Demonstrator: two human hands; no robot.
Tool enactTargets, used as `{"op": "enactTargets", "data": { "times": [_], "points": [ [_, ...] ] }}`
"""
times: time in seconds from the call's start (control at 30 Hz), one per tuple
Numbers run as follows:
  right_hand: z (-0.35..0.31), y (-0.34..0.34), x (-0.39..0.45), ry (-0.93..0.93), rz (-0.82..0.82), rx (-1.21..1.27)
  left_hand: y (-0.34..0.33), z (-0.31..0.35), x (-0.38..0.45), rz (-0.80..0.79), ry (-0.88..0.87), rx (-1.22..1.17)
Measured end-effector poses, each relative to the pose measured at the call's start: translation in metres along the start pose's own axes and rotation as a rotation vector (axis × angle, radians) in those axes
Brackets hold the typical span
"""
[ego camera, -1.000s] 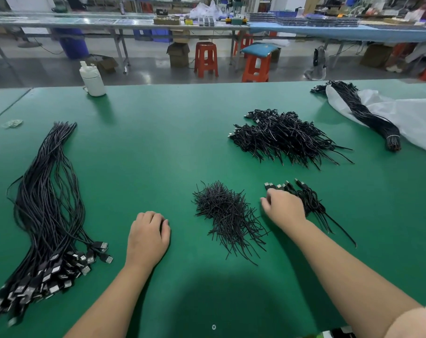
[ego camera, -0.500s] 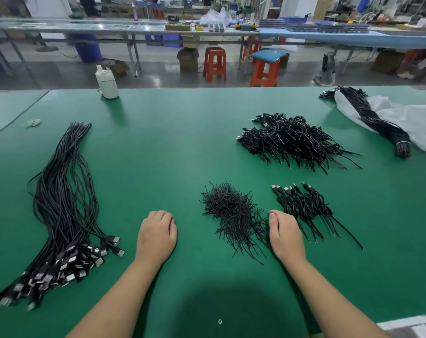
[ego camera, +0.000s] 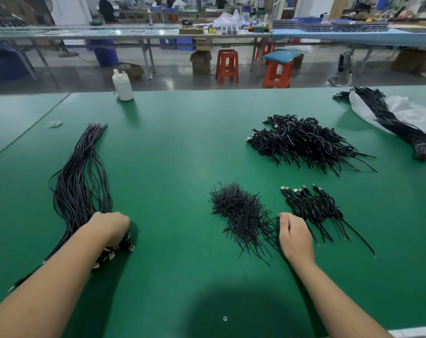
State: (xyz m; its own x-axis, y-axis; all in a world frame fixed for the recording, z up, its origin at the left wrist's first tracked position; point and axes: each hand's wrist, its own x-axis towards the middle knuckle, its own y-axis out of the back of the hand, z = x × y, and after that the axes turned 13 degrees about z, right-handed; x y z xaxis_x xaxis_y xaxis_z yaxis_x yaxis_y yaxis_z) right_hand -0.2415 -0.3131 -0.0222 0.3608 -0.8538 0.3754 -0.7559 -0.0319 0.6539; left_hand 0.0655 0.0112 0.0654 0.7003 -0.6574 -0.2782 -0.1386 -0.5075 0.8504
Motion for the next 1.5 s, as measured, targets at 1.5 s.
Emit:
{"op": "enactTargets", "data": {
  "times": [1.5],
  "points": [
    [-0.181,0.041,-0.036,-0.078,-0.525,0.862,0.131,0.132,-0.056,0.269,-0.227,-1.958]
  ]
}}
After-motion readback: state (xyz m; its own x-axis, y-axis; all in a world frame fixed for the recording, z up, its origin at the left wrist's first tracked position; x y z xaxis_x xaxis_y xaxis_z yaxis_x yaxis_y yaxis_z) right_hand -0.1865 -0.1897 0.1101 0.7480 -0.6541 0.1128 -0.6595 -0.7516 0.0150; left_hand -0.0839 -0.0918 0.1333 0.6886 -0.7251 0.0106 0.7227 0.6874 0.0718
